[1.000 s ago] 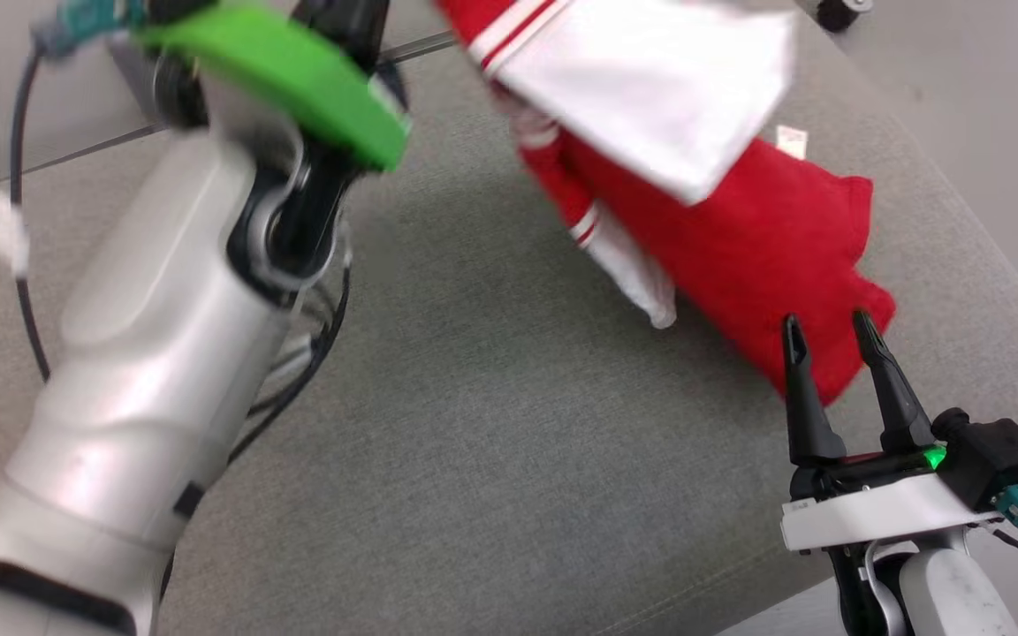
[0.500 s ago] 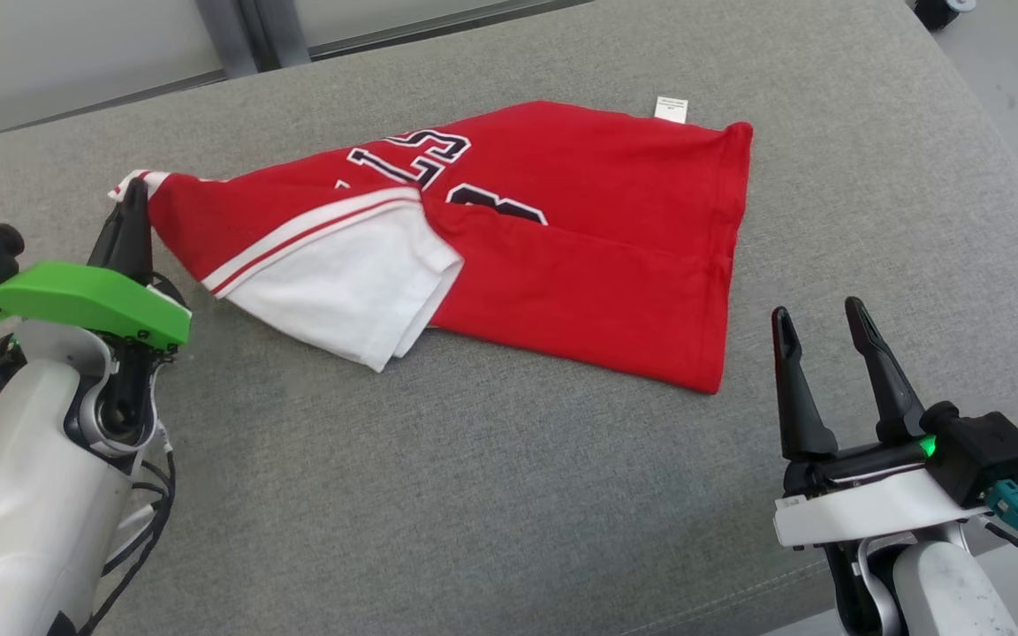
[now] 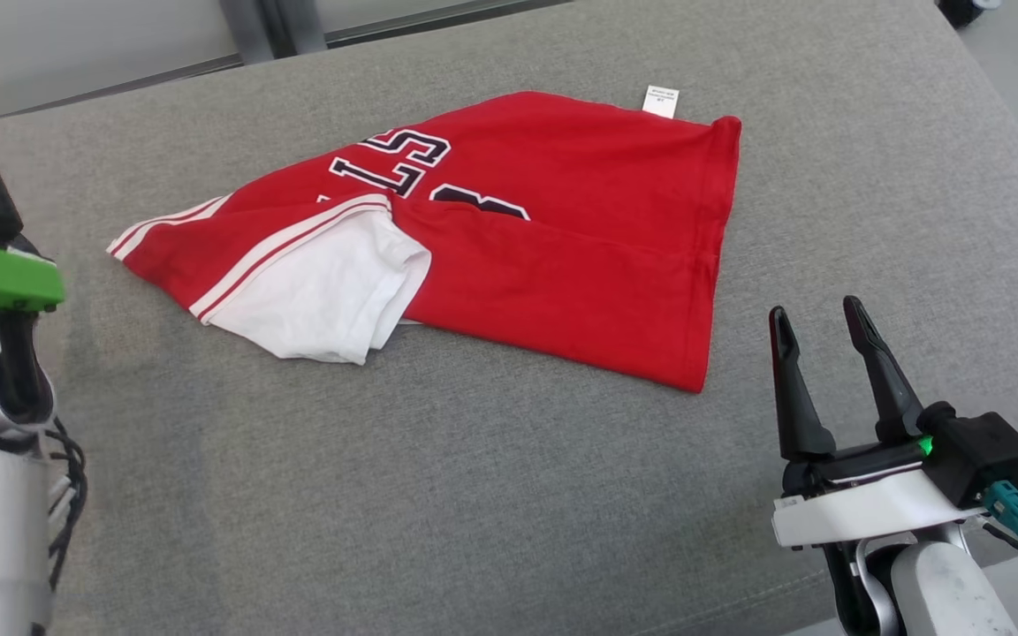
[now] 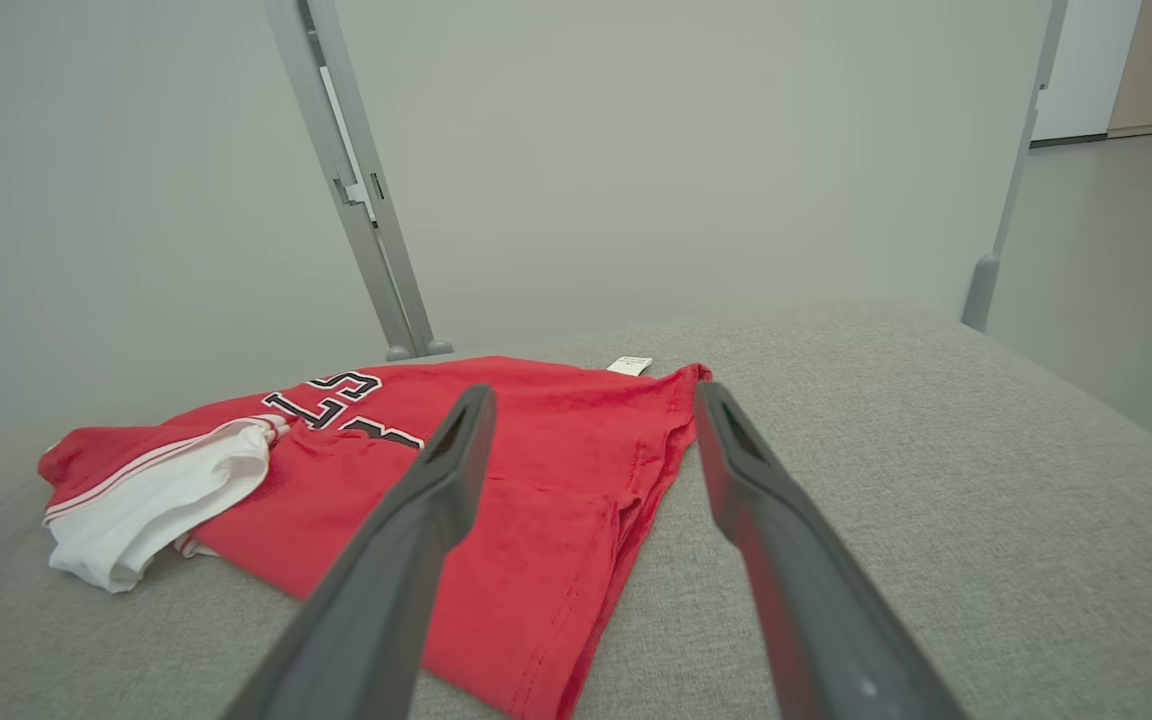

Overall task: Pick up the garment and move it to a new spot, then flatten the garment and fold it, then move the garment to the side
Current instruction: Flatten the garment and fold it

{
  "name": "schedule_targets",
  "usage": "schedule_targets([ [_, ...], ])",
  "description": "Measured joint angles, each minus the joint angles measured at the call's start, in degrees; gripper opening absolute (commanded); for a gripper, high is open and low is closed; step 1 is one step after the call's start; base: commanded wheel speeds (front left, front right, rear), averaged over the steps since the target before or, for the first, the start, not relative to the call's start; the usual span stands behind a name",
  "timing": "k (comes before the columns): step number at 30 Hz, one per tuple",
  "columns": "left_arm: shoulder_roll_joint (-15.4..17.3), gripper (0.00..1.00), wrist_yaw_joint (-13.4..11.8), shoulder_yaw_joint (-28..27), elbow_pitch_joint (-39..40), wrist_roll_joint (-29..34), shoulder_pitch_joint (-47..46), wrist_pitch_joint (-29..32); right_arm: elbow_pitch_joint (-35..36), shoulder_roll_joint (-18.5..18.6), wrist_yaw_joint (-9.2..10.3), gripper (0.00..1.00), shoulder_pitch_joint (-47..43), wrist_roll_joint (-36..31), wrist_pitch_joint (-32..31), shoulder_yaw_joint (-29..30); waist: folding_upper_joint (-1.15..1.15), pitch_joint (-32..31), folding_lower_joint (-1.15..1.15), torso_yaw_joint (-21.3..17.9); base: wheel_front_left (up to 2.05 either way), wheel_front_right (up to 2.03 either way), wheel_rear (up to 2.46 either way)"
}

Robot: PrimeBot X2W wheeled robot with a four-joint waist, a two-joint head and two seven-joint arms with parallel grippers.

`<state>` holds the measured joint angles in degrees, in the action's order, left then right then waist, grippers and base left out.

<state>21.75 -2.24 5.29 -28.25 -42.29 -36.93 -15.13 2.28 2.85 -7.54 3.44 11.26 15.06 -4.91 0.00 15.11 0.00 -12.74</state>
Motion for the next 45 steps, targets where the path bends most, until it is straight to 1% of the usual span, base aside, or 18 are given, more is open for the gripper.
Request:
schedule_targets([
  [1,-1.86,1.00,-0.09,-3.22,3.21,2.31,2.16,-0.01,0.02,-0.01,0.01,1.00,-0.03,-0.25,0.01,0.05,0.00,-0.13,0.00,0.29,0.00,0.00,0.00],
  [2,-4.38,1.00,0.19,-6.70,7.26,5.17,5.08,-0.02,0.03,0.00,0.01,1.00,-0.11,-0.44,0.00,0.16,0.00,-0.31,0.00,0.66,0.00,0.00,0.00],
  [4,-9.33,1.00,2.31,-10.85,13.18,10.06,10.60,-0.01,0.04,-0.01,0.01,1.00,-0.36,-0.49,0.00,0.19,0.00,-0.71,0.00,1.41,0.00,0.00,0.00],
  [6,-14.84,1.00,4.94,-13.05,18.49,15.17,16.03,0.00,0.01,0.00,0.01,1.00,-0.57,-0.92,0.00,-0.08,0.00,-1.19,0.00,2.35,0.00,0.00,0.00],
  [7,-16.73,1.00,5.93,-13.47,20.58,17.48,18.35,0.01,0.04,-0.03,0.00,1.00,-0.58,-1.02,0.00,-0.32,0.00,-1.43,0.00,2.82,0.00,0.00,0.00],
  [9,-18.18,1.00,7.32,-13.67,23.82,20.60,21.89,0.00,0.08,-0.01,0.01,1.00,-0.58,-1.34,0.00,-0.64,0.00,-1.88,0.00,3.69,0.00,0.00,0.00],
  [10,-18.44,1.00,7.69,-13.45,25.19,21.96,23.58,0.00,0.08,-0.02,0.00,1.00,-0.57,-1.35,0.00,-0.69,0.00,-2.11,0.00,4.12,0.00,0.00,0.00],
  [12,-18.71,1.00,8.29,-12.44,26.08,22.03,26.20,-0.02,0.08,-0.02,0.00,1.00,-0.55,-1.51,0.00,-0.90,0.00,-2.59,0.00,4.79,0.00,0.00,0.00],
  [14,-18.71,1.00,8.37,-9.35,26.60,20.78,29.08,-0.02,0.08,-0.03,0.00,1.00,-0.55,-1.68,0.00,-1.13,0.00,-3.28,0.00,5.22,0.00,0.00,0.00],
  [17,-18.93,1.00,8.69,-4.24,26.75,23.98,33.00,-0.01,0.08,-0.02,0.00,1.00,-0.65,-1.81,0.00,-1.40,0.00,-4.26,0.00,5.51,0.00,0.00,0.00],
  [21,-18.93,1.00,6.89,-0.99,27.00,24.90,35.52,-0.01,0.27,-0.01,0.01,1.00,-1.03,-1.82,0.00,-1.51,0.00,-4.95,0.00,5.17,0.00,0.00,0.00],
  [23,-18.94,1.00,5.91,0.48,25.76,24.64,35.82,-0.01,0.34,-0.02,0.01,1.00,-1.48,-1.82,0.00,-1.47,0.00,-5.17,0.00,4.88,0.00,0.00,0.00],
  [28,-18.97,1.00,4.93,3.90,15.56,23.42,34.16,-0.01,0.32,-0.01,0.00,1.00,-1.99,-1.82,0.00,-1.93,0.00,-5.15,0.00,4.13,0.00,0.00,0.00],
  [31,-18.96,1.00,5.36,7.17,4.50,21.05,29.66,0.01,0.33,-0.01,0.01,1.00,-1.71,-1.82,0.00,-2.37,0.00,-4.37,0.00,3.80,0.00,0.00,0.00],
  [36,-19.04,1.00,6.13,10.55,-9.22,17.69,20.75,-0.02,0.87,-0.02,0.00,1.00,-0.64,-1.79,0.00,-3.10,0.00,-2.68,0.00,3.28,0.00,0.00,0.00],
  [38,-19.03,1.00,6.21,10.55,-11.79,16.74,17.39,-0.05,1.18,-0.02,0.00,1.00,-0.24,-1.21,0.00,-2.53,0.00,-1.77,0.00,3.04,0.00,0.00,0.00],
  [40,-19.04,1.00,6.26,10.21,-12.76,16.53,15.47,-0.05,1.22,0.03,0.01,1.00,0.10,-1.27,0.00,-2.47,0.00,-0.98,0.00,2.80,0.00,0.00,0.00],
  [45,-19.03,1.00,7.00,9.09,-12.96,16.04,13.77,-0.08,1.41,0.00,0.01,1.00,0.86,-1.38,0.00,-2.35,0.00,0.70,0.00,2.00,0.00,0.00,0.00],
])
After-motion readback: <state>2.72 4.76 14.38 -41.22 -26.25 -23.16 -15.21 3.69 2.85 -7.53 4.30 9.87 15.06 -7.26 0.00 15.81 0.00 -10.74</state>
